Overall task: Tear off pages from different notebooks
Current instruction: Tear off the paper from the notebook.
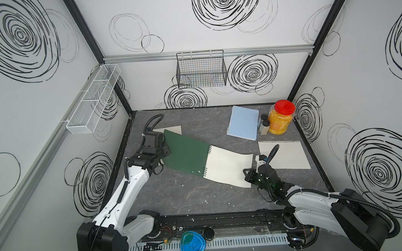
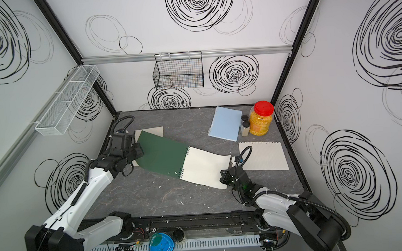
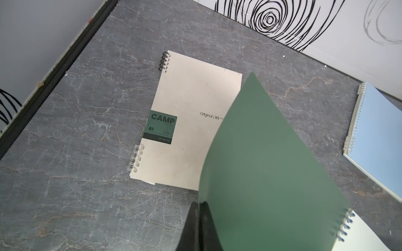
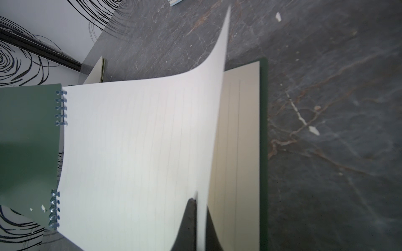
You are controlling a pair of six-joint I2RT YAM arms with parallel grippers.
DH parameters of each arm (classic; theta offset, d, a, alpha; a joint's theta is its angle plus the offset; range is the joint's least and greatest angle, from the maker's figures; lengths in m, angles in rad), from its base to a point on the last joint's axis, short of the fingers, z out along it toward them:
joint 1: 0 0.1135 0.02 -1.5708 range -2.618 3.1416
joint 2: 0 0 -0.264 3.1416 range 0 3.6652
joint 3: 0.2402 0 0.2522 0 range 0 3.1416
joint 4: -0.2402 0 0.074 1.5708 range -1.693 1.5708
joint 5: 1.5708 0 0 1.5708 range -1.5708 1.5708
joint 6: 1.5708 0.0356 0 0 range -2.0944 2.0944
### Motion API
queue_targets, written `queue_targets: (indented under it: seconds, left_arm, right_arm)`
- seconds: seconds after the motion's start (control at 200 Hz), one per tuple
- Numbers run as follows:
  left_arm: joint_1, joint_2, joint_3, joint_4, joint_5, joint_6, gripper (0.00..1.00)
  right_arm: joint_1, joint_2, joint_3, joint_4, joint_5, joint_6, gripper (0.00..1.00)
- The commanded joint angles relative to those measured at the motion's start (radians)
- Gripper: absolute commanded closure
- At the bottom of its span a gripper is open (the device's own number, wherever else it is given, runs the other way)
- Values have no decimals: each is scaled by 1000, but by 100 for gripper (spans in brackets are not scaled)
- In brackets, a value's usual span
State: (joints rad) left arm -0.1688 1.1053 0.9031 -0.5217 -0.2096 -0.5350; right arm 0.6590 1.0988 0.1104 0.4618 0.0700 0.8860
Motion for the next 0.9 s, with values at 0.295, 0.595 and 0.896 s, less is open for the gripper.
queue_targets:
  seconds: [0.295,0.595,0.896]
  left_arm:
    - [51,1,-3,80,-113,-7,100]
    - [58,-7,-9,88,-105,-2,100]
    - [78,-23,-20,87,-105,-6,100]
  right_arm:
    - [-31,10,-18,-120,115,15,100]
    - [-61,42,-28,-112,108,30,100]
    - [-77,23,-33,-160,139,53,100]
